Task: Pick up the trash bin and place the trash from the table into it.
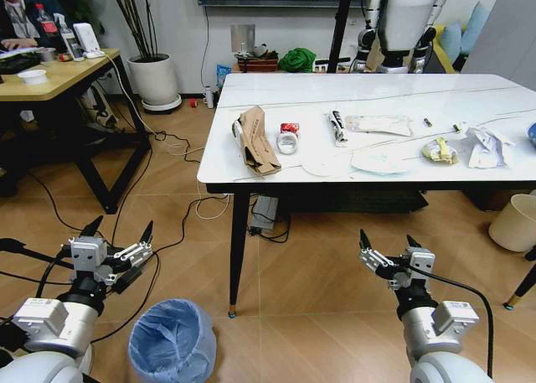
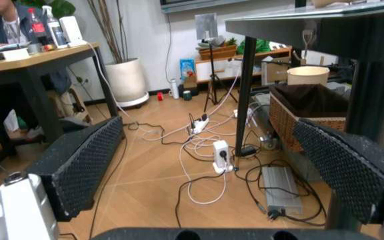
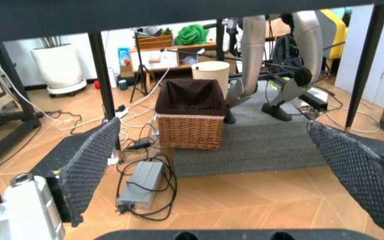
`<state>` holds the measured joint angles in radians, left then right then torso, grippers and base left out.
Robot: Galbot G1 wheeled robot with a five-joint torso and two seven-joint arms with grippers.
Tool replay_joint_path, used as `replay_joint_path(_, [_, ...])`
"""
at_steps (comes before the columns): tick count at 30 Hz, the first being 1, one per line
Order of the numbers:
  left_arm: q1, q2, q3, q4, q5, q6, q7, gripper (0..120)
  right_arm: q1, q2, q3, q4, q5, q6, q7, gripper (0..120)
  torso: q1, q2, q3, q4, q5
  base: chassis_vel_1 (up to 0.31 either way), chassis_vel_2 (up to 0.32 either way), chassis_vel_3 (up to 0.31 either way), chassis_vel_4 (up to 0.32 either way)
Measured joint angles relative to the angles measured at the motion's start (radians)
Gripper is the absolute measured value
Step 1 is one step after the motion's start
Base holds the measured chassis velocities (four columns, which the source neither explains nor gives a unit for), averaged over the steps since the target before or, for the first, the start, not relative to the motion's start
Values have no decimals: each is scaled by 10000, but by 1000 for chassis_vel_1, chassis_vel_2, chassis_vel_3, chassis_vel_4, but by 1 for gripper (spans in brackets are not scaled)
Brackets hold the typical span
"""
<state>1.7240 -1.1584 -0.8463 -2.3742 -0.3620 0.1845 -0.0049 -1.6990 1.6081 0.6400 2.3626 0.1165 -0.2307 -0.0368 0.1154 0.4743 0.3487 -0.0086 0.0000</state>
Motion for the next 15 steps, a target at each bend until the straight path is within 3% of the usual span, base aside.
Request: replay_joint_path(15, [217,-98,-29,-9,178,-11,-1,100,34,0,-20,-95,-46,52,-9,100,-227,-614,-389,0,0,0,0,0,0])
